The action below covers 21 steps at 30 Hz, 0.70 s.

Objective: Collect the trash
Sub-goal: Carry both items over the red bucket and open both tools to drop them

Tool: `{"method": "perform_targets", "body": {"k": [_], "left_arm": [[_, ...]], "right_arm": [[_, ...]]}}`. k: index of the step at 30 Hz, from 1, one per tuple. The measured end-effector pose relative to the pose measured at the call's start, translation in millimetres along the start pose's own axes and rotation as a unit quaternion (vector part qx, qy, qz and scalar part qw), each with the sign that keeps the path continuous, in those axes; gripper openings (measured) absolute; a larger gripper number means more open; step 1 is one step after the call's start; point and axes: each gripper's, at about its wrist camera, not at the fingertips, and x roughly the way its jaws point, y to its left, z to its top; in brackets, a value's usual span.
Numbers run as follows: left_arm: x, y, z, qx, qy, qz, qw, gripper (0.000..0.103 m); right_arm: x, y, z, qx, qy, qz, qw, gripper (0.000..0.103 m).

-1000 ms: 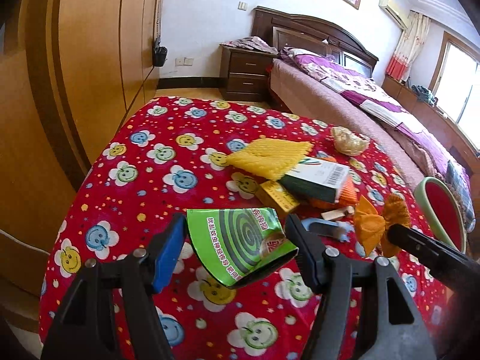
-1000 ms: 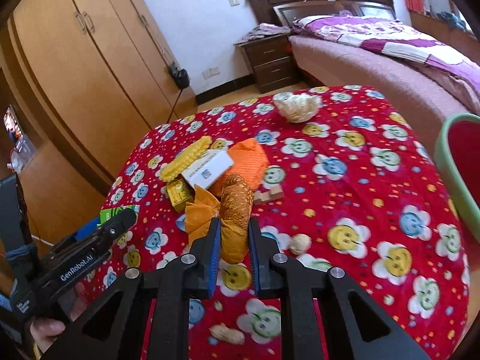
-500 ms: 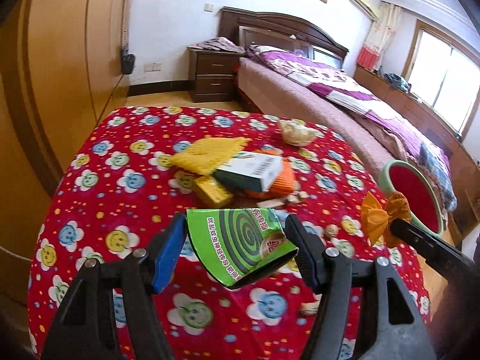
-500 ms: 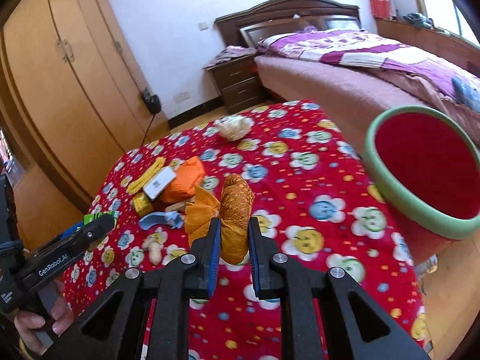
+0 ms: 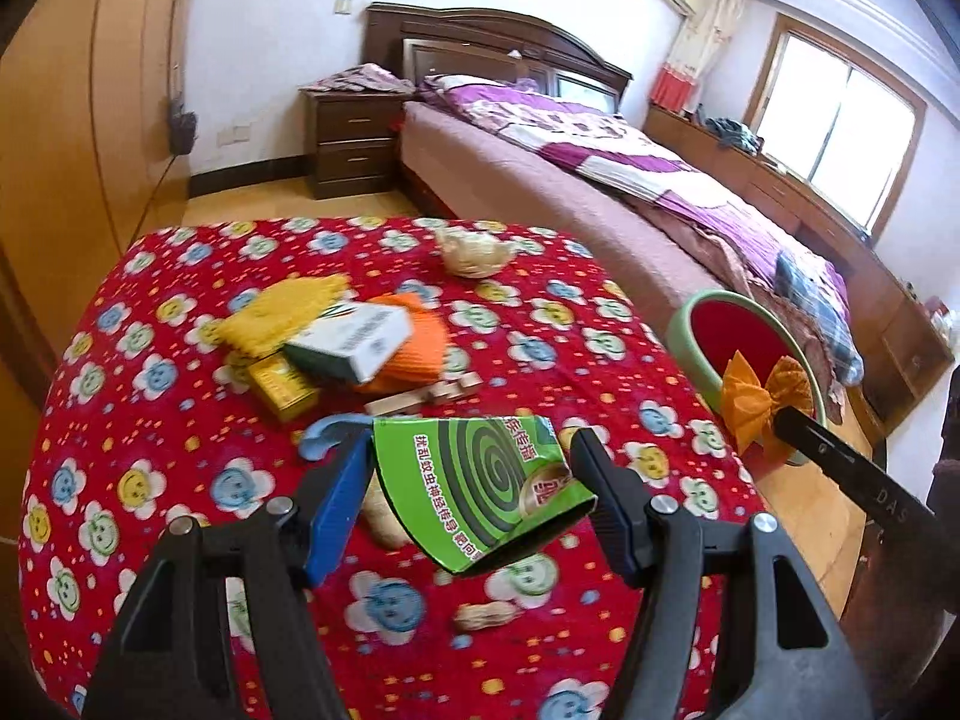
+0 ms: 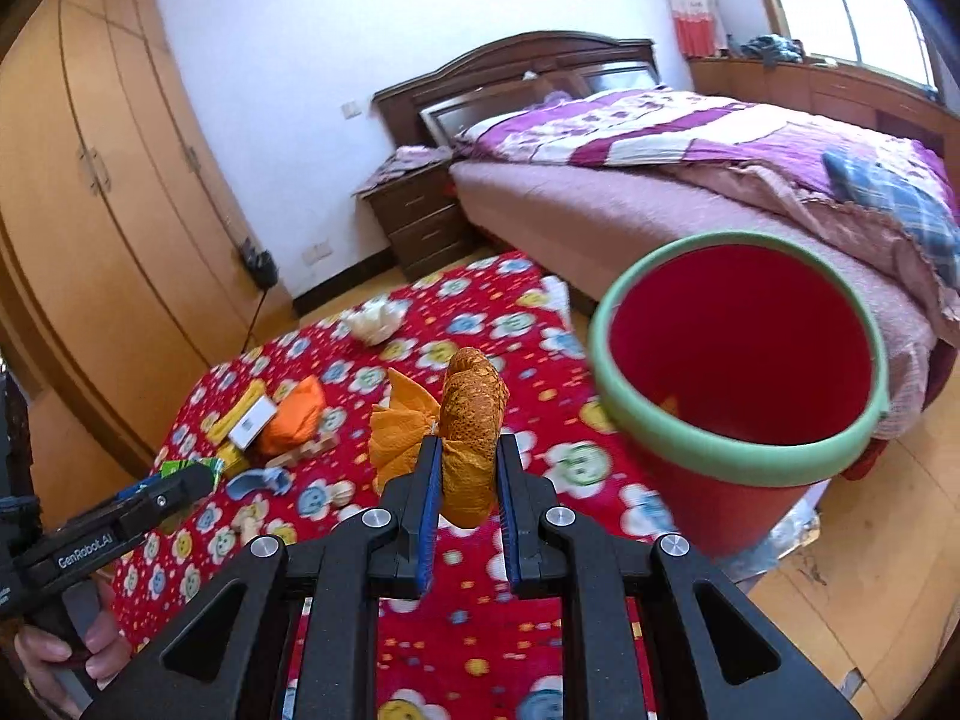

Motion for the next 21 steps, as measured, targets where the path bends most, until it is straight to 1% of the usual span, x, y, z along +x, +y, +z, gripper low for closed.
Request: {"method": "perform_targets", "body": {"k": [6,14,21], "left_arm": [[8.7,-37.3,8.4,0.04,-0.002,-0.018,0.9991,0.068],[31.7,-88.7,19.4,0.083,-0.003,-0.052,0.9952,0.068],[58.4,-127.8,29.2,0.108,0.005,-0.083,0.9906,0.068]], "right_arm": [[-13.2,-34.7,6.5,0.028,-0.02,-0.025,0.999,0.017],[-27.3,-82.2,13.4,0.066,-0.044,-0.062,0.995,0.017],[-26.5,-124.0,14.0,0.101,-0.048,-0.089,0.99,0.017]]}}
